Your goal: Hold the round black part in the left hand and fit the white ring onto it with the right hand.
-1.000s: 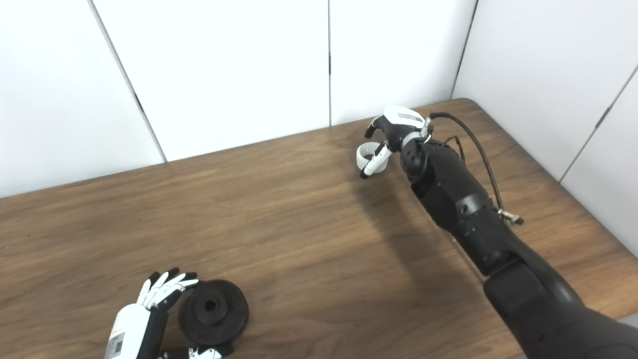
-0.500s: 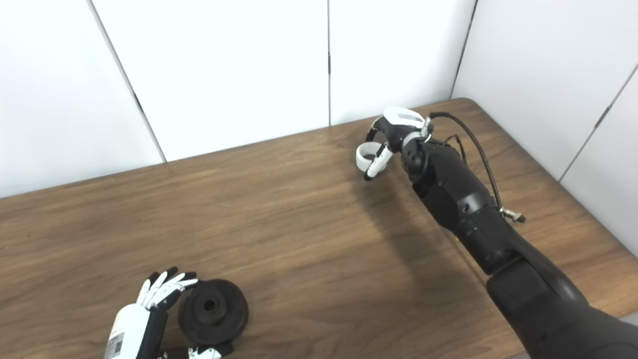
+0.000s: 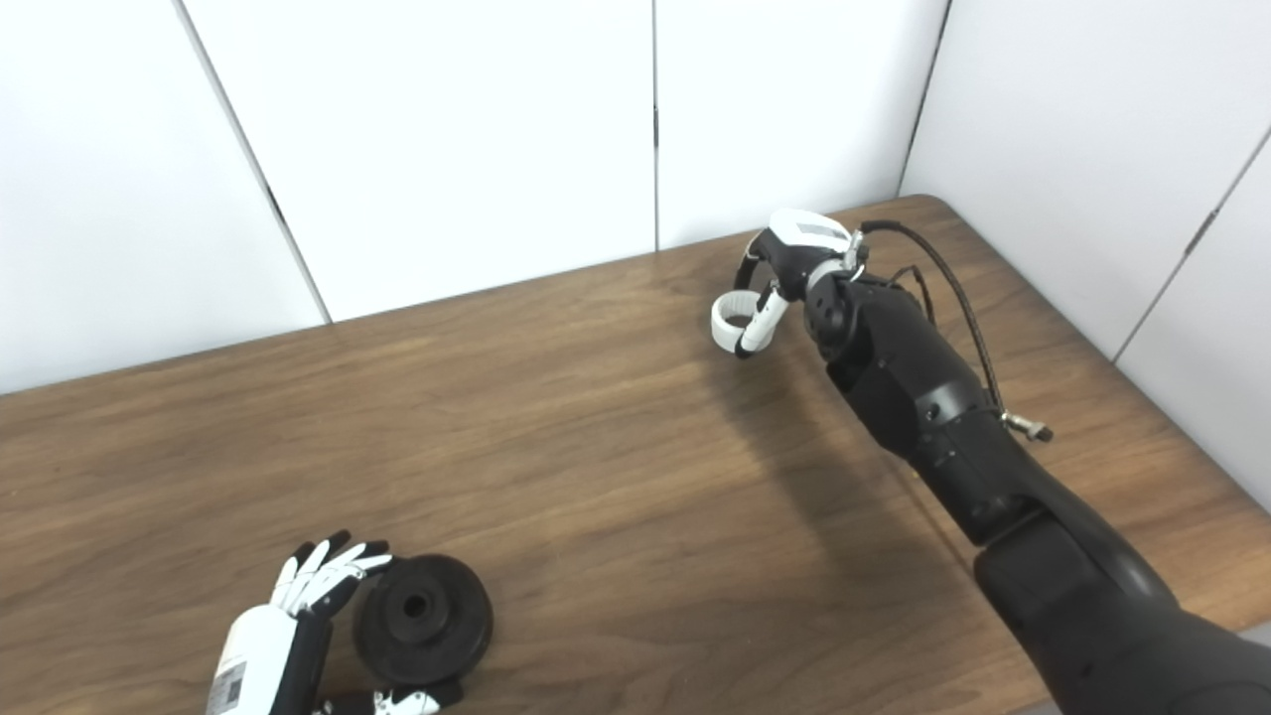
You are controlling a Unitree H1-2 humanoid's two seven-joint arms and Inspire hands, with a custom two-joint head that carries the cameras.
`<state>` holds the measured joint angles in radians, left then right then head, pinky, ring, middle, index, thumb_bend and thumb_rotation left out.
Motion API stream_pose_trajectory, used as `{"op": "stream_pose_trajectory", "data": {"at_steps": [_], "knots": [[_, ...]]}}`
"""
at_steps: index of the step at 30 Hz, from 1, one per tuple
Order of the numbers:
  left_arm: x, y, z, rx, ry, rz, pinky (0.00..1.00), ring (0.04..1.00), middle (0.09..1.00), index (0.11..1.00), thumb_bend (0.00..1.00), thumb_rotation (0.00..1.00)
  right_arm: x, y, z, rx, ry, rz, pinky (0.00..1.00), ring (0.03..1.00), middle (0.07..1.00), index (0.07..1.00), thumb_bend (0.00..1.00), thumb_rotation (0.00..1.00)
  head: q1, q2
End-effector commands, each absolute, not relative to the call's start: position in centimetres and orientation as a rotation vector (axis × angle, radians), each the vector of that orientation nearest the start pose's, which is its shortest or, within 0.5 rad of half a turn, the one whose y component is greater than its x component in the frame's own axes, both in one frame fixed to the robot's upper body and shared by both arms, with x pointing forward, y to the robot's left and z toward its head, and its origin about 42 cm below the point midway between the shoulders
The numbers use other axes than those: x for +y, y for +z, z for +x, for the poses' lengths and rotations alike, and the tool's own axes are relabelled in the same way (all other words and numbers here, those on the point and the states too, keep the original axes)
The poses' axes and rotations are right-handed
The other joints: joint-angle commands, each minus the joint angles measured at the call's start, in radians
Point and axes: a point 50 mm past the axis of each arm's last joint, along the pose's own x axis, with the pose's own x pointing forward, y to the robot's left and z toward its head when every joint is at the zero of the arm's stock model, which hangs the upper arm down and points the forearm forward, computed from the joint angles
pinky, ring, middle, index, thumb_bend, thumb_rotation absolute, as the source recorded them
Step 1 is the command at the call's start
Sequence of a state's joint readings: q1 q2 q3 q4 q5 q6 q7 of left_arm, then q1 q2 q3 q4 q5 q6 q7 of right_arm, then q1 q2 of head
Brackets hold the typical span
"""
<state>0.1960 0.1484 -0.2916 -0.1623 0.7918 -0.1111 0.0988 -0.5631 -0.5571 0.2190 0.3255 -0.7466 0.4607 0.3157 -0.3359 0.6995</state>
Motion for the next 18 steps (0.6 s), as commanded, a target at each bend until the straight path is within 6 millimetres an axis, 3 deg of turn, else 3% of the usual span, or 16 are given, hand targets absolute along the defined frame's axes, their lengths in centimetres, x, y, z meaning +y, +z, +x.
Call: {"op": "stream_pose_trajectory", "data": {"at_steps": [1, 18], "knots": [[18.9, 5.91, 18.12, -0.015, -0.279, 0.881, 1.0, 0.945, 0.841, 0.489, 0.52, 0.07, -36.54, 25.1, 45.77, 0.274, -0.086, -1.313, 0.82, 0.922, 0.86, 0.618, 0.88, 0.13, -0.001, 0.001], [18.83, 6.13, 18.15, -0.029, -0.276, 0.877, 1.0, 0.938, 0.837, 0.489, 0.52, 0.07, -36.76, 24.86, 45.38, 0.292, -0.069, -1.311, 0.81, 0.92, 0.862, 0.617, 0.88, 0.13, 0.0, 0.012]]}}
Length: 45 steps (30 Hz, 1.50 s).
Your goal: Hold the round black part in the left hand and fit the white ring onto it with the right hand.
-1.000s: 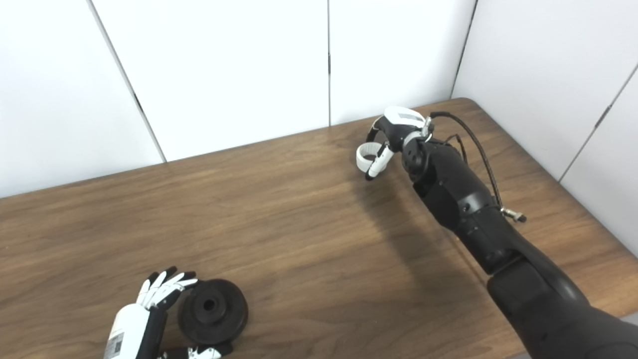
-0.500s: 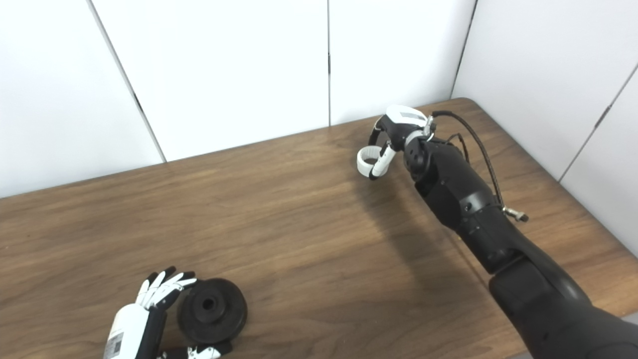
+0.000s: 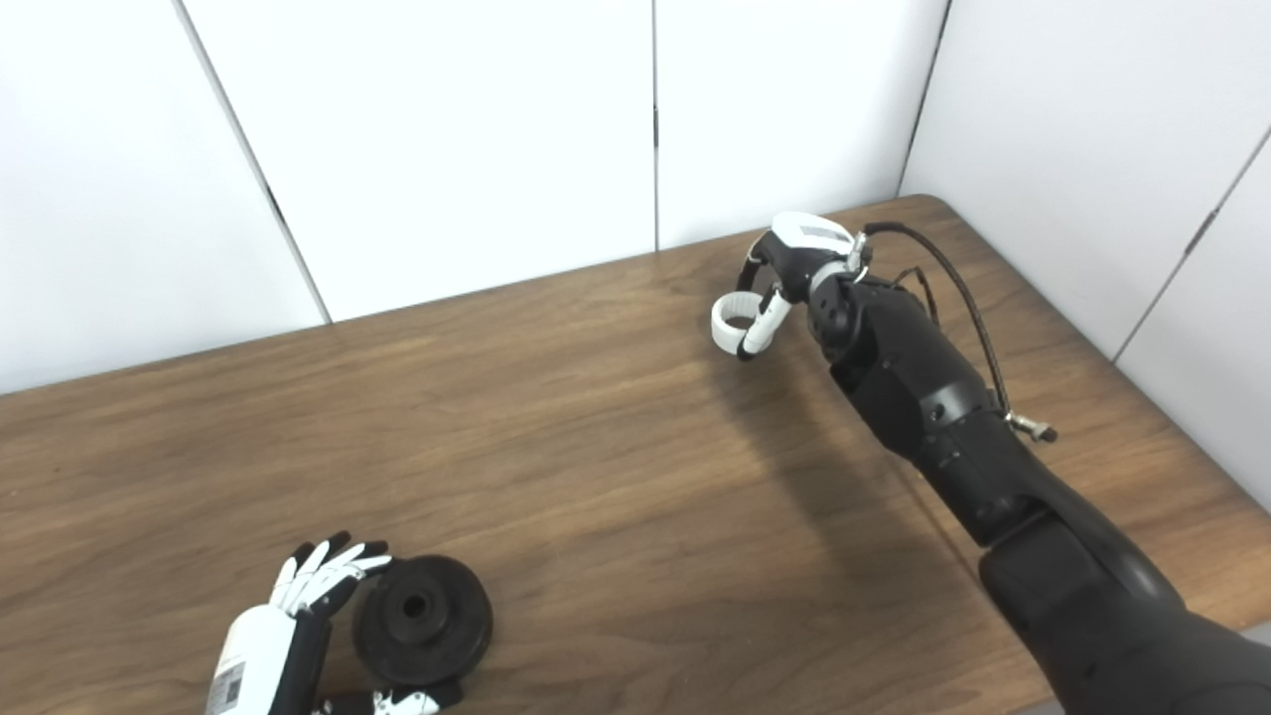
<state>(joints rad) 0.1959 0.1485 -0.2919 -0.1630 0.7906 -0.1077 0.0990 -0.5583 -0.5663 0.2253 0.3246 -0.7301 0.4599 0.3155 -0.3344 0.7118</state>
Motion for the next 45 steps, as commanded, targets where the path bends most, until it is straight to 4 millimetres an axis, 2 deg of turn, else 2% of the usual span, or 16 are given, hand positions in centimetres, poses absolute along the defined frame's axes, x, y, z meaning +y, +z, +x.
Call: {"op": "stream_pose_trajectory", "data": {"at_steps": [1, 12, 13, 14, 15, 18, 28, 31, 35, 40, 45], "knots": [[18.8, 6.1, 18.2, -0.03, -0.275, 0.875, 1.0, 0.94, 0.837, 0.489, 0.52, 0.07, -36.8, 24.8, 45.4, 0.292, -0.065, -1.314, 0.81, 0.918, 0.859, 0.62, 0.88, 0.13, -0.001, 0.0], [18.8, 6.1, 18.2, -0.036, -0.277, 0.873, 1.0, 0.938, 0.836, 0.489, 0.52, 0.07, -36.7, 24.3, 45.3, 0.303, -0.051, -1.323, 0.81, 0.896, 0.844, 0.586, 0.88, 0.11, -0.001, 0.0], [18.8, 6.2, 18.1, -0.035, -0.277, 0.873, 1.0, 0.936, 0.836, 0.489, 0.52, 0.07, -36.7, 24.3, 45.2, 0.303, -0.051, -1.325, 0.82, 0.9, 0.846, 0.54, 0.71, 0.12, -0.001, 0.006], [18.8, 6.2, 18.1, -0.034, -0.277, 0.872, 1.0, 0.938, 0.837, 0.489, 0.52, 0.07, -36.7, 24.3, 45.2, 0.303, -0.05, -1.327, 0.83, 0.902, 0.845, 0.51, 0.6, 0.13, -0.001, 0.006], [18.8, 6.3, 18.1, -0.033, -0.277, 0.872, 1.0, 0.939, 0.837, 0.489, 0.52, 0.07, -36.7, 24.2, 45.2, 0.301, -0.048, -1.33, 0.83, 0.903, 0.845, 0.5, 0.56, 0.14, 0.0, 0.006], [18.7, 6.3, 18.1, -0.037, -0.276, 0.875, 1.0, 0.936, 0.835, 0.489, 0.52, 0.07, -36.6, 24.1, 45.1, 0.294, -0.038, -1.329, 0.83, 0.895, 0.831, 0.488, 0.53, 0.14, 0.0, 0.008], [18.4, 6.4, 18.0, -0.028, -0.278, 0.87, 1.0, 0.939, 0.838, 0.489, 0.52, 0.07, -36.4, 24.1, 45.1, 0.242, -0.017, -1.345, 0.8, 0.834, 0.776, 0.484, 0.52, 0.13, 0.006, 0.012], [18.1, 6.5, 18.0, -0.03, -0.279, 0.875, 1.0, 0.935, 0.835, 0.489, 0.52, 0.07, -36.0, 25.0, 45.0, 0.201, 0.004, -1.359, 0.8, 0.844, 0.781, 0.484, 0.52, 0.13, 0.029, 0.02], [17.4, 6.7, 17.9, -0.028, -0.275, 0.87, 1.0, 0.93, 0.831, 0.489, 0.52, 0.07, -34.9, 27.2, 44.3, 0.123, 0.06, -1.388, 0.8, 0.869, 0.798, 0.484, 0.52, 0.13, 0.079, 0.035], [16.6, 7.1, 17.9, -0.019, -0.28, 0.88, 1.0, 0.932, 0.831, 0.489, 0.52, 0.07, -32.7, 30.2, 41.8, -0.024, 0.128, -1.434, 0.89, 0.876, 0.784, 0.484, 0.52, 0.13, 0.133, 0.054], [15.7, 7.6, 18.1, -0.016, -0.279, 0.882, 1.0, 0.932, 0.831, 0.489, 0.52, 0.07, -30.1, 32.9, 38.4, -0.147, 0.233, -1.471, 0.95, 0.882, 0.784, 0.483, 0.52, 0.13, 0.21, 0.081]]}}
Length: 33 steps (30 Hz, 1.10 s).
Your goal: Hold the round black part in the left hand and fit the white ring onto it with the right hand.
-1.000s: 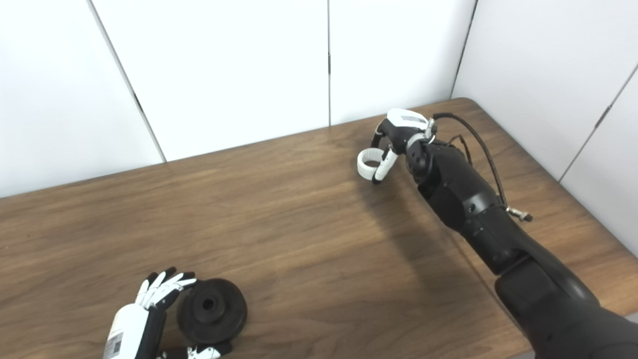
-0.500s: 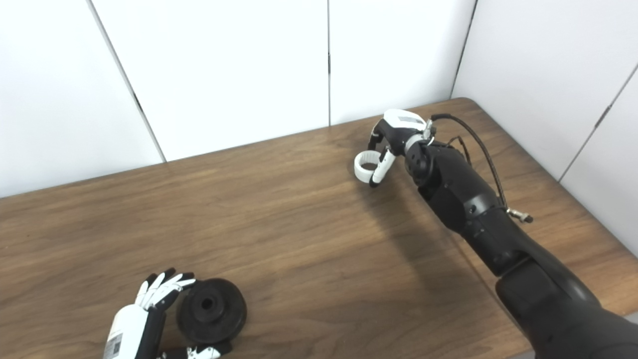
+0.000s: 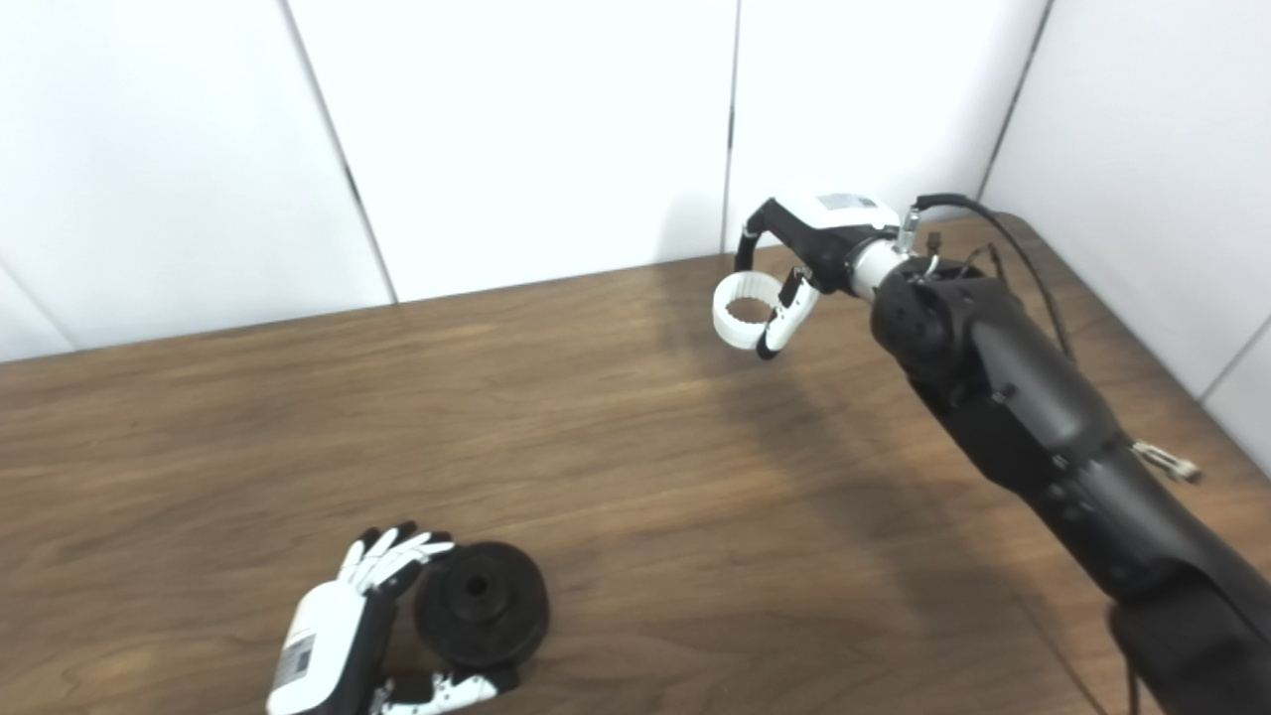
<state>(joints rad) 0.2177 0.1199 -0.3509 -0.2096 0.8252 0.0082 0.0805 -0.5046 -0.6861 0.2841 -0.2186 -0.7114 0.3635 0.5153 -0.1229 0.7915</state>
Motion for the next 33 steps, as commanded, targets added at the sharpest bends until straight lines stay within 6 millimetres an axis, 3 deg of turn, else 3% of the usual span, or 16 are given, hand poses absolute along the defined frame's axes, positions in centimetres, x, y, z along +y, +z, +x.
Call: {"op": "stream_pose_trajectory", "data": {"at_steps": [1, 8, 15, 23, 33], "knots": [[15.5, 7.7, 18.1, -0.017, -0.278, 0.885, 1.0, 0.93, 0.829, 0.489, 0.52, 0.07, -29.5, 33.4, 37.6, -0.167, 0.254, -1.477, 0.96, 0.878, 0.78, 0.483, 0.52, 0.13, 0.002, 0.002], [14.5, 8.1, 18.3, -0.021, -0.276, 0.878, 1.0, 0.929, 0.828, 0.488, 0.52, 0.07, -25.8, 35.2, 32.2, -0.289, 0.391, -1.455, 1.0, 0.887, 0.786, 0.482, 0.52, 0.14, 0.066, 0.037], [13.8, 8.5, 18.7, -0.038, -0.273, 0.862, 1.0, 0.929, 0.825, 0.487, 0.52, 0.06, -22.5, 35.4, 28.7, -0.389, 0.506, -1.41, 1.0, 0.887, 0.789, 0.481, 0.53, 0.14, 0.107, 0.073], [13.4, 8.9, 19.0, -0.037, -0.275, 0.869, 1.0, 0.935, 0.827, 0.487, 0.52, 0.06, -20.0, 34.9, 26.7, -0.456, 0.589, -1.357, 1.0, 0.876, 0.775, 0.481, 0.53, 0.14, 0.127, 0.102], [13.0, 9.2, 19.0, -0.051, -0.276, 0.87, 1.0, 0.938, 0.828, 0.487, 0.52, 0.06, -18.0, 33.2, 26.0, -0.469, 0.657, -1.298, 1.0, 0.896, 0.786, 0.481, 0.53, 0.14, 0.143, 0.125]]}}
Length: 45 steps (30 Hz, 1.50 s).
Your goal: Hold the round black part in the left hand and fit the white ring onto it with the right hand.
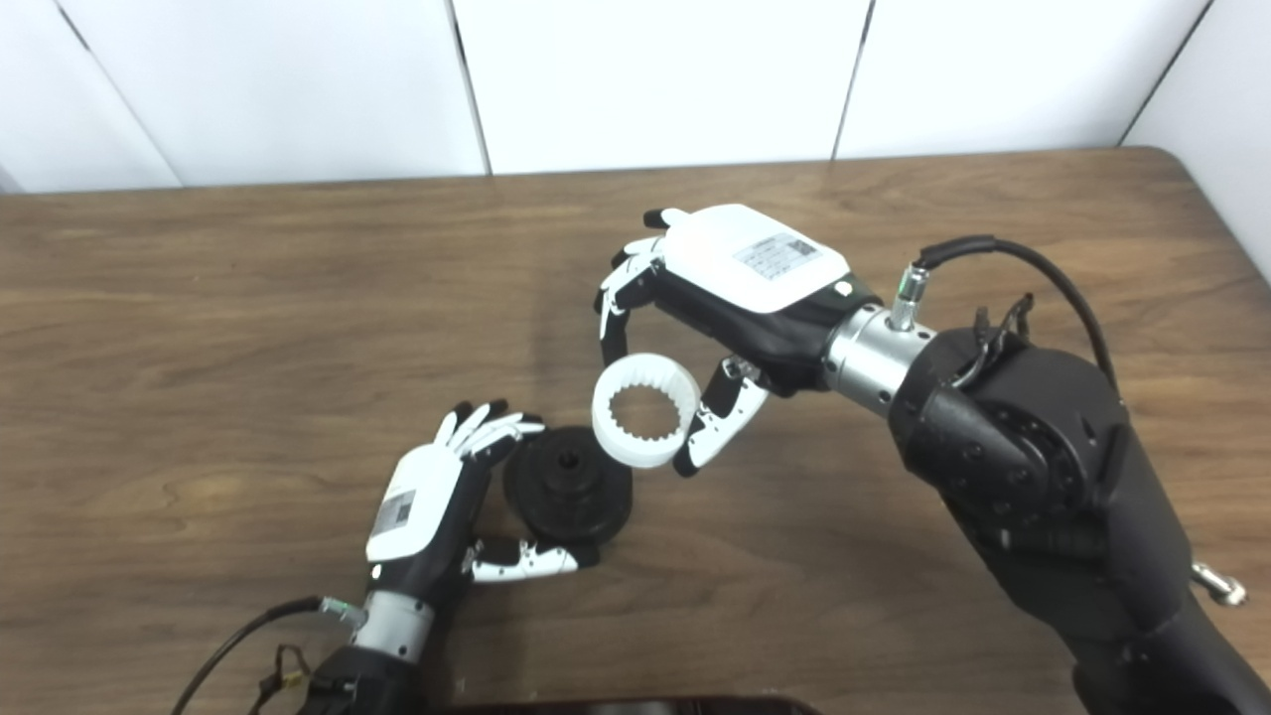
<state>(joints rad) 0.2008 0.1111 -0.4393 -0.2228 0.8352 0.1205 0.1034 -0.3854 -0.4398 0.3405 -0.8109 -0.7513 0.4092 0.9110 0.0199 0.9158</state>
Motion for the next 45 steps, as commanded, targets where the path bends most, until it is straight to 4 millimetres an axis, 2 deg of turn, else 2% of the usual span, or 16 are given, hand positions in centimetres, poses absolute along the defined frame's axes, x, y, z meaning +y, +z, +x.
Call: {"op": "stream_pose_trajectory", "data": {"at_steps": [1, 10, 29, 45], "knots": [[13.0, 9.2, 19.0, -0.052, -0.277, 0.866, 1.0, 0.939, 0.829, 0.487, 0.52, 0.06, -17.8, 33.0, 26.0, -0.47, 0.66, -1.297, 1.0, 0.898, 0.787, 0.481, 0.53, 0.14, 0.0, 0.0], [12.3, 9.6, 18.9, -0.055, -0.275, 0.856, 1.0, 0.937, 0.823, 0.486, 0.52, 0.06, -16.5, 30.8, 26.2, -0.459, 0.687, -1.263, 1.0, 0.902, 0.786, 0.482, 0.53, 0.14, 0.02, 0.015], [11.5, 10.5, 19.0, -0.048, -0.273, 0.849, 1.0, 0.94, 0.822, 0.485, 0.52, 0.06, -15.6, 27.0, 27.5, -0.425, 0.713, -1.29, 1.0, 0.909, 0.799, 0.483, 0.53, 0.14, 0.027, 0.024], [11.2, 10.5, 19.0, -0.048, -0.278, 0.855, 1.0, 0.936, 0.819, 0.485, 0.52, 0.06, -15.0, 26.0, 27.9, -0.441, 0.714, -1.286, 1.0, 0.898, 0.792, 0.482, 0.53, 0.13, 0.032, 0.023]]}}
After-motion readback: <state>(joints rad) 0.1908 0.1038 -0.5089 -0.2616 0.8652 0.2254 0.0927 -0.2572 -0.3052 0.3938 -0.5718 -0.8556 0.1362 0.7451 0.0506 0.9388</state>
